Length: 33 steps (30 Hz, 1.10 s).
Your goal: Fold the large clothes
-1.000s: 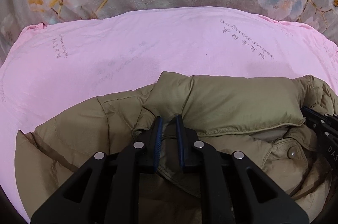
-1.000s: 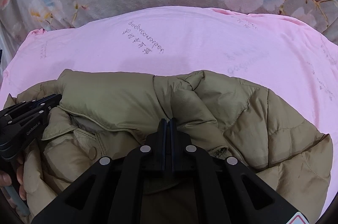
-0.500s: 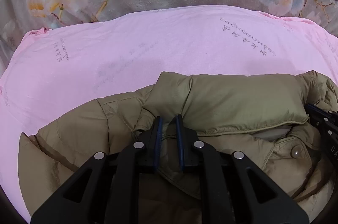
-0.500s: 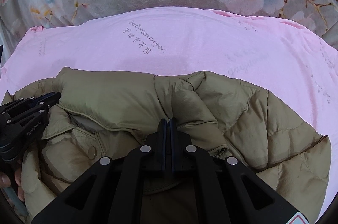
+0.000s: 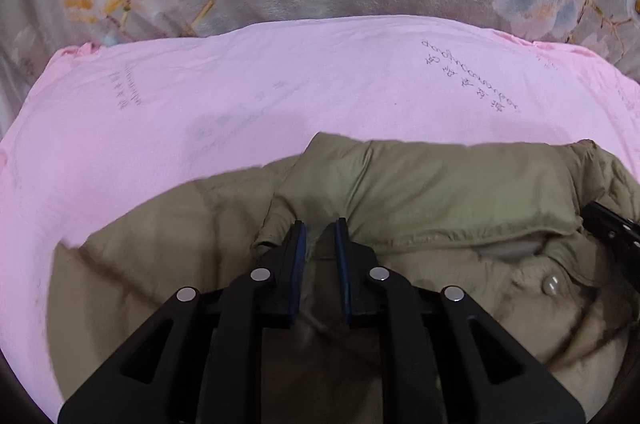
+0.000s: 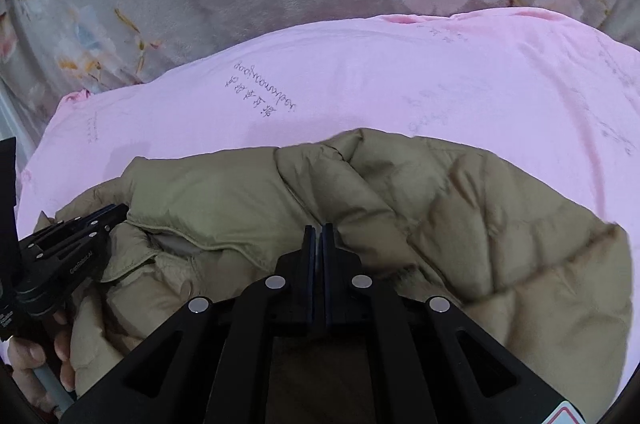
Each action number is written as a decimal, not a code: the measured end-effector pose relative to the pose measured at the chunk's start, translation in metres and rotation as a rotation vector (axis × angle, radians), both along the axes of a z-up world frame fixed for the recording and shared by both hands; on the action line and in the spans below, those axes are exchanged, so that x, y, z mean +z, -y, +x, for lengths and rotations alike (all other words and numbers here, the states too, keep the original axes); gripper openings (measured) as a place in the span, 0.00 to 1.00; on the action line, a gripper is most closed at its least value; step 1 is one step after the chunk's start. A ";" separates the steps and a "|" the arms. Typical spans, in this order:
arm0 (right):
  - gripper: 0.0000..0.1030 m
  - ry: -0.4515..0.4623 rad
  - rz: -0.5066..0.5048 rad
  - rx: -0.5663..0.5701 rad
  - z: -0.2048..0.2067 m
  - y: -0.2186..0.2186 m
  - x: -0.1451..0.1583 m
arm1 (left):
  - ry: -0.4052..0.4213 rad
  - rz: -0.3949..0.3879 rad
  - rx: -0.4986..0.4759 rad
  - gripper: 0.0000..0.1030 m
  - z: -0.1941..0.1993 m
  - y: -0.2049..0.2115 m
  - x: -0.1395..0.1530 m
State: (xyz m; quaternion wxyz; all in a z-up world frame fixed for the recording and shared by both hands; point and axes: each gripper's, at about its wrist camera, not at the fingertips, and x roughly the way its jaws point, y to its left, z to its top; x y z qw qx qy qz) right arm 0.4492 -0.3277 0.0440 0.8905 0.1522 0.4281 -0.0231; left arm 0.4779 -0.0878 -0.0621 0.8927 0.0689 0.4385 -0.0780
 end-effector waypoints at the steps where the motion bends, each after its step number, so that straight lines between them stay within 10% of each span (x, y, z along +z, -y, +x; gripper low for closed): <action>1: 0.14 0.018 0.018 -0.013 -0.020 0.005 0.011 | -0.001 -0.005 0.013 0.35 -0.012 -0.004 0.006; 2: 0.25 0.045 0.033 -0.008 -0.038 0.009 0.018 | 0.012 -0.012 0.031 0.58 -0.028 -0.011 0.015; 4: 0.29 0.098 0.045 0.000 -0.088 0.019 0.034 | 0.042 -0.049 0.019 0.67 -0.062 -0.023 0.029; 22: 0.56 -0.025 0.058 -0.085 -0.425 0.080 0.007 | -0.141 -0.251 0.063 0.67 -0.304 -0.164 0.051; 33: 0.58 -0.051 0.244 -0.054 -0.499 0.058 -0.022 | -0.261 -0.474 0.112 0.68 -0.391 -0.210 0.024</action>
